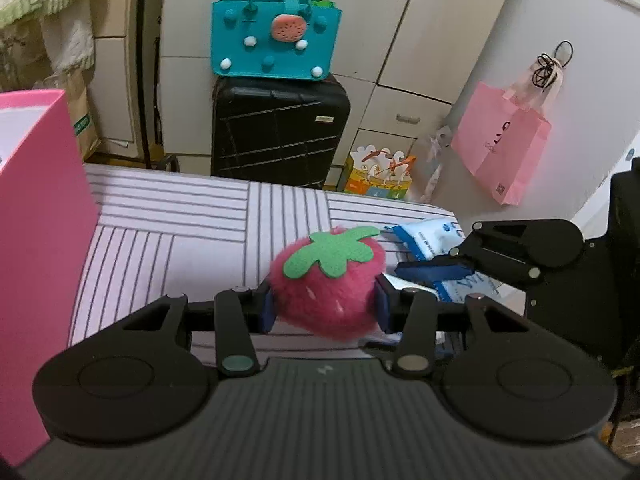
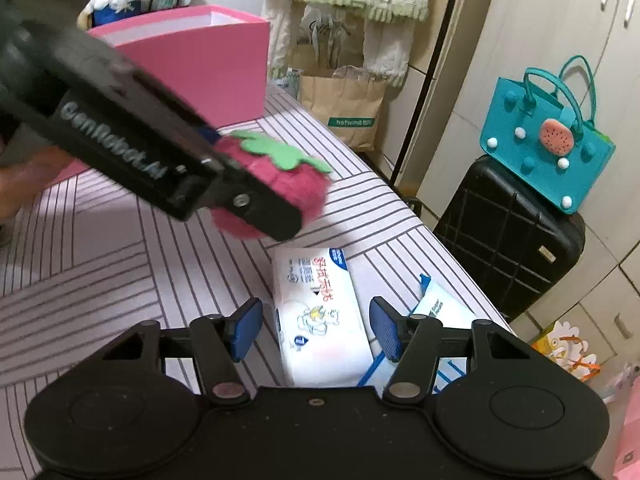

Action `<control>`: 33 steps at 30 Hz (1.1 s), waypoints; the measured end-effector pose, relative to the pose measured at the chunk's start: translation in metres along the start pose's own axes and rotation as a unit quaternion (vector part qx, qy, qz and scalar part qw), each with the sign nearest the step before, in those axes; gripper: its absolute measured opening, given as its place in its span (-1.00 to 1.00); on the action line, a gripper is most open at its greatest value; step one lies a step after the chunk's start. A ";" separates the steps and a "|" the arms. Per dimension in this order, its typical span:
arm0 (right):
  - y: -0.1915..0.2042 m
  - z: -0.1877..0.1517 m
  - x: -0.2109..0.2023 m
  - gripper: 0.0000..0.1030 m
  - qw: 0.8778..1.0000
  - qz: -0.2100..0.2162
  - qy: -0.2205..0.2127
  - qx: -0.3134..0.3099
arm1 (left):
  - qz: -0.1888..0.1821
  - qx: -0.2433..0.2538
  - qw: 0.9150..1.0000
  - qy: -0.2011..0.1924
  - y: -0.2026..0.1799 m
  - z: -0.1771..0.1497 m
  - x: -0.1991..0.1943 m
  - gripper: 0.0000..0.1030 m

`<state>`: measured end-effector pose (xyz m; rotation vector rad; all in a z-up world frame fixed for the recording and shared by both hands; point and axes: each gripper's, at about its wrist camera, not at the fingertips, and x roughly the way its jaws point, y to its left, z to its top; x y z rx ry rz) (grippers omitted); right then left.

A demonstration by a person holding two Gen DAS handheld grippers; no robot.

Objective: Organize soft objects
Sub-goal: 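Close the left tool on the red strawberry plush and lift it, then carry the strawberry plush with the left tool while the right tool grasps the white wipes pack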

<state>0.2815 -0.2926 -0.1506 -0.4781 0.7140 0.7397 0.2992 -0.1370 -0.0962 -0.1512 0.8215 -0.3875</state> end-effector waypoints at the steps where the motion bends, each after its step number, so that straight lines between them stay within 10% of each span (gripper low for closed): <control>1: -0.001 0.001 0.001 0.23 1.000 0.002 0.000 0.006 | 0.001 -0.003 1.000 0.001 0.002 -0.001 -0.001 -0.13; 33: 0.052 -0.019 -0.061 -0.06 0.964 0.007 -0.005 0.264 | -0.040 0.067 0.997 0.008 -0.004 -0.038 -0.092 -0.13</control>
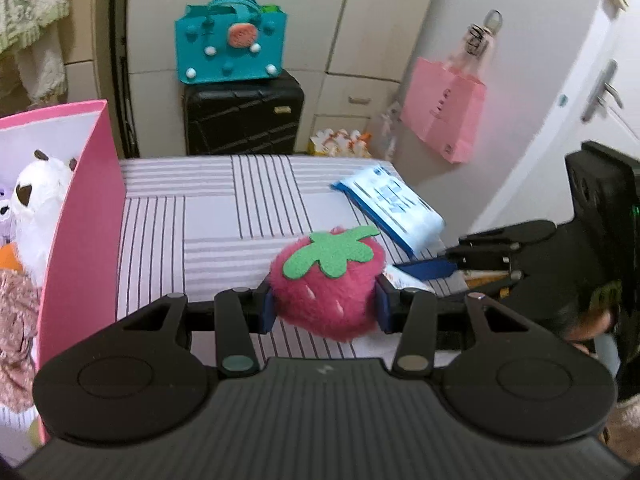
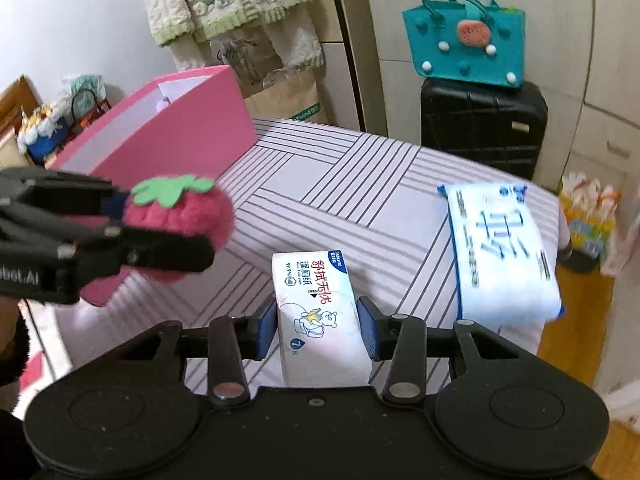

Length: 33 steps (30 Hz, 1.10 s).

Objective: Organize soft objects
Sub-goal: 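Carry the strawberry plush with the left tool while the right tool grasps the white wipes pack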

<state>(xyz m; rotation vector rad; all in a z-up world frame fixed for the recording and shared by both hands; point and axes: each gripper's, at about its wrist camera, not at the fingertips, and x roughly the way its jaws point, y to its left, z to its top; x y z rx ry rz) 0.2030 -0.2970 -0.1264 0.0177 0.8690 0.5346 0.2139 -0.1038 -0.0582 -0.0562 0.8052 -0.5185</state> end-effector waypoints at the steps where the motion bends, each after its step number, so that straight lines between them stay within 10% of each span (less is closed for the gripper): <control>1: 0.002 -0.002 -0.004 -0.06 1.000 0.005 0.000 0.005 | -0.005 0.002 1.000 0.005 -0.001 -0.002 -0.004 -0.13; 33: 0.126 -0.006 -0.092 -0.12 0.996 0.077 0.009 -0.034 | -0.051 0.059 0.994 0.082 0.014 -0.043 -0.159 -0.13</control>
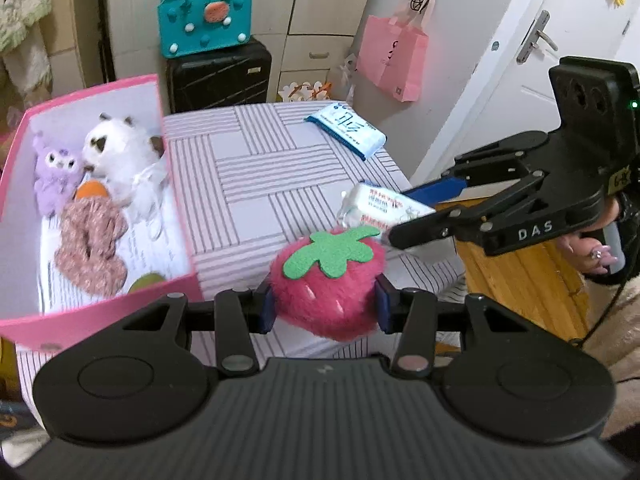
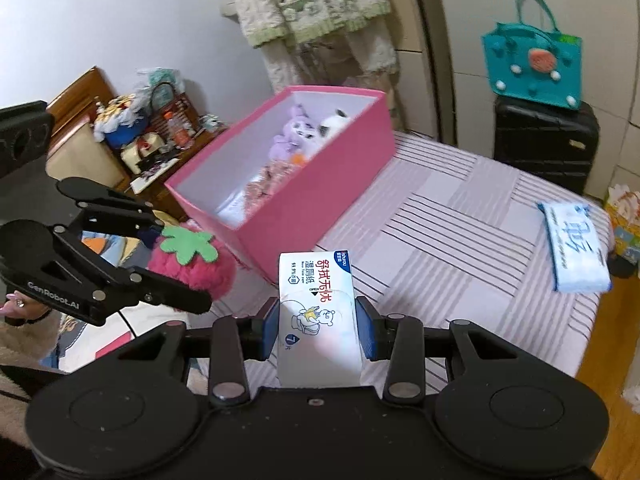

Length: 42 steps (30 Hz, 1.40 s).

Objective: Organize soft objects

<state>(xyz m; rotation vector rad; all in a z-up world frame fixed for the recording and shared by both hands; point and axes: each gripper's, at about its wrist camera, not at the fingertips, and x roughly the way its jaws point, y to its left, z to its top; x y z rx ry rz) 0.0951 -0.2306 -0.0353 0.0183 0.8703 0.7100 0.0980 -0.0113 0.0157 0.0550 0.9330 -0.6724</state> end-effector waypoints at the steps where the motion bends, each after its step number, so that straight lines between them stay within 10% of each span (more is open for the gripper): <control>1: 0.003 0.003 0.000 -0.12 1.000 0.004 -0.002 -0.003 | -0.003 -0.005 1.000 0.003 0.004 -0.002 -0.005 -0.13; 21: 0.062 0.100 0.076 -0.12 0.993 0.067 -0.008 -0.095 | 0.085 -0.067 0.990 -0.090 0.115 -0.013 -0.067 -0.13; 42: 0.067 0.136 0.205 -0.12 0.954 0.022 0.121 -0.274 | 0.217 0.015 0.975 0.038 0.181 0.038 0.033 -0.11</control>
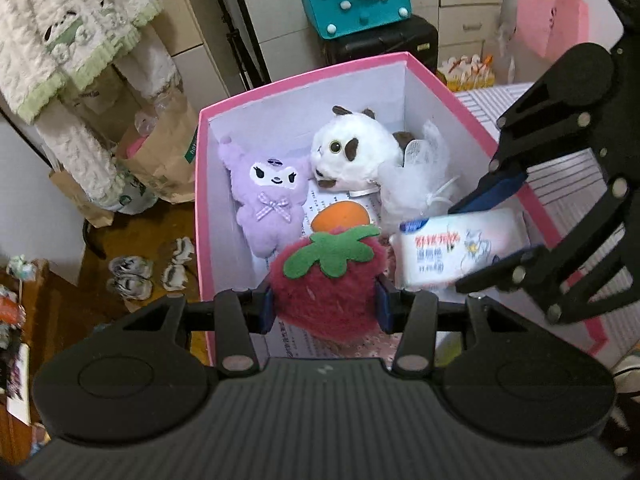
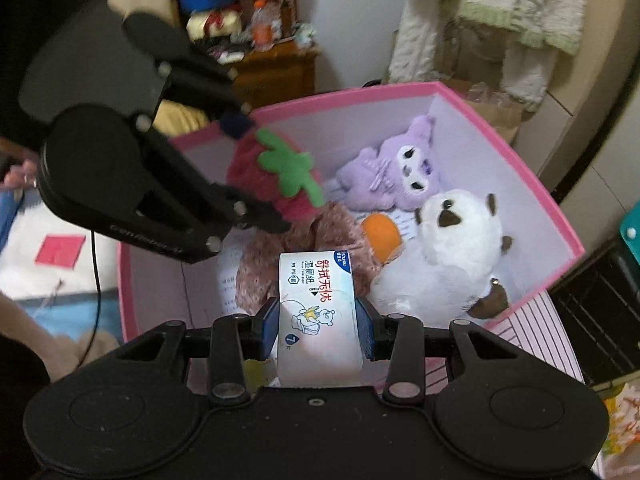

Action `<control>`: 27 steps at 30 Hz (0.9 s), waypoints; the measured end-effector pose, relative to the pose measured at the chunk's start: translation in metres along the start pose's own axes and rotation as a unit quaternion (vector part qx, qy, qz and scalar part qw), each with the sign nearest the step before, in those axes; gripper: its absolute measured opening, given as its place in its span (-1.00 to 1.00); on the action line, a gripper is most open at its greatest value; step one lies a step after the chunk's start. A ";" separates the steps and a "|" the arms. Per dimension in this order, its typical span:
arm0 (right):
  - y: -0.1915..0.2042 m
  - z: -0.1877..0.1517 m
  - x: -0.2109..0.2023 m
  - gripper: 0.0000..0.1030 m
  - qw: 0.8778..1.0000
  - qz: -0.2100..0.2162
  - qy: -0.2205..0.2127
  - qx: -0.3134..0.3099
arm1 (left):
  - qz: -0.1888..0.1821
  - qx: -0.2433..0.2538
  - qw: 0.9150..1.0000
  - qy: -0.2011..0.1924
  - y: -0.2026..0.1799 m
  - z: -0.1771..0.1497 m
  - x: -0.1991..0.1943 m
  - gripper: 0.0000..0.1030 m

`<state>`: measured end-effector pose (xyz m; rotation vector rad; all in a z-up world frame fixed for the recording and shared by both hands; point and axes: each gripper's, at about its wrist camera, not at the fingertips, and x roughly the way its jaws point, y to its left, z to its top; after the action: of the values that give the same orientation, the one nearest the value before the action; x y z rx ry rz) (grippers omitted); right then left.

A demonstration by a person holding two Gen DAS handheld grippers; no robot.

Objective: Organize soft objects

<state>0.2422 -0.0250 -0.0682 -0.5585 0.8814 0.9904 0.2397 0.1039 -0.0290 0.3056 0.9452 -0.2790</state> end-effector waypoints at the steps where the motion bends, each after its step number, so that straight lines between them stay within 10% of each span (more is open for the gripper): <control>1: 0.002 0.000 0.003 -0.11 1.000 0.000 0.004 -0.006 | 0.003 0.006 1.000 0.002 -0.002 0.001 0.001 -0.11; 7: 0.005 -0.001 -0.001 0.25 0.999 -0.023 -0.012 -0.025 | 0.033 0.028 0.999 0.001 -0.013 0.006 0.008 0.01; 19: -0.021 -0.045 -0.092 0.25 0.987 0.046 -0.139 0.070 | 0.056 -0.017 0.998 -0.037 -0.014 0.013 -0.025 0.05; 27: -0.017 -0.081 -0.131 0.25 0.982 0.063 -0.149 0.101 | -0.052 -0.087 0.995 -0.011 -0.028 0.017 -0.060 0.06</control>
<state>0.1923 -0.1558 -0.0014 -0.1763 0.7447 1.0517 0.2089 0.0773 0.0261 0.0937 0.9574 -0.2933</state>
